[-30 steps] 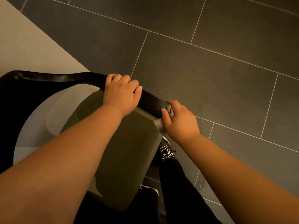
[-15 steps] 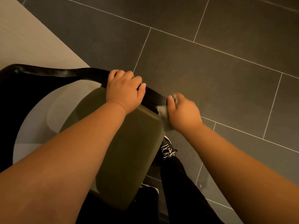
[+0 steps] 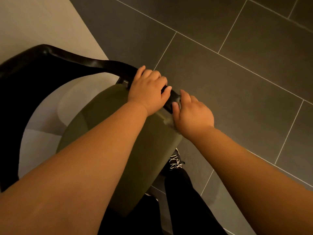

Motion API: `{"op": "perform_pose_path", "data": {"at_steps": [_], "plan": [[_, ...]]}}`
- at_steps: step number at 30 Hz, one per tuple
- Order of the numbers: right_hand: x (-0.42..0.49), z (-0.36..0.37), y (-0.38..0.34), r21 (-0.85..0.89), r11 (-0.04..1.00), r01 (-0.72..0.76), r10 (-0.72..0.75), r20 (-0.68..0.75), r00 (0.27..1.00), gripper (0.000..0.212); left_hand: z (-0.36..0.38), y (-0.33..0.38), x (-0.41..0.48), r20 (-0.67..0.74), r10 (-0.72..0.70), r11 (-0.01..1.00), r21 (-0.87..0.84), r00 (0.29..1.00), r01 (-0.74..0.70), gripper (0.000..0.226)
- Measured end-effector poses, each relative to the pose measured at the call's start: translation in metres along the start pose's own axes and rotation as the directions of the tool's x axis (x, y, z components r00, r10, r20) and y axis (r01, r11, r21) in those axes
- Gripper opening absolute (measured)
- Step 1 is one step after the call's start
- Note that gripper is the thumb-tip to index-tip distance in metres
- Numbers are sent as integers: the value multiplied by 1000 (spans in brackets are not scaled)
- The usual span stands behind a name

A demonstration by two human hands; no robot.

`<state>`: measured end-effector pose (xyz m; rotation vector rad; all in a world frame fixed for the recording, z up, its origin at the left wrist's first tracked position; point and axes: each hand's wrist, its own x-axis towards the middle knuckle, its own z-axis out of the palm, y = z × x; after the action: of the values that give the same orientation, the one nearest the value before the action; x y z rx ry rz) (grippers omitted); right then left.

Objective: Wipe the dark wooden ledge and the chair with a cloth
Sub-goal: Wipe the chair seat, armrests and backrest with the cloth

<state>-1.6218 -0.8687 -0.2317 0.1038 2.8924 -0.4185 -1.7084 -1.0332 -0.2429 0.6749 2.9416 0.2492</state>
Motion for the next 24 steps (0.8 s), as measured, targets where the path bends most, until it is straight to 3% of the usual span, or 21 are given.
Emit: {"op": "perform_pose_path", "data": {"at_steps": [3,6,8,11,15,20,24], "plan": [[30,-3,-9,91,995,-31,24,76,997,39,1,-3,-7,-29,-3,998,-55,1000,2,41],[16,-6,6,154,988,24,-33,57,998,41,-2,-8,-13,-10,31,998,-58,999,-32,43],[-11,-12,19,182,981,67,-76,41,996,50,-6,-17,-14,10,-28,998,-60,1000,28,47],[-38,-17,33,116,992,53,-59,46,997,56,-10,-36,-14,39,-147,988,-32,988,148,51],[9,-12,0,15,997,-77,75,124,989,34,-9,-36,-15,33,-186,982,-18,982,187,48],[71,-11,-31,302,948,-101,40,201,979,43,-12,-37,-17,50,-175,985,-1,983,175,50],[44,-13,-2,296,949,-110,48,209,977,44,-19,-35,-18,101,-170,985,5,980,170,52]]}}
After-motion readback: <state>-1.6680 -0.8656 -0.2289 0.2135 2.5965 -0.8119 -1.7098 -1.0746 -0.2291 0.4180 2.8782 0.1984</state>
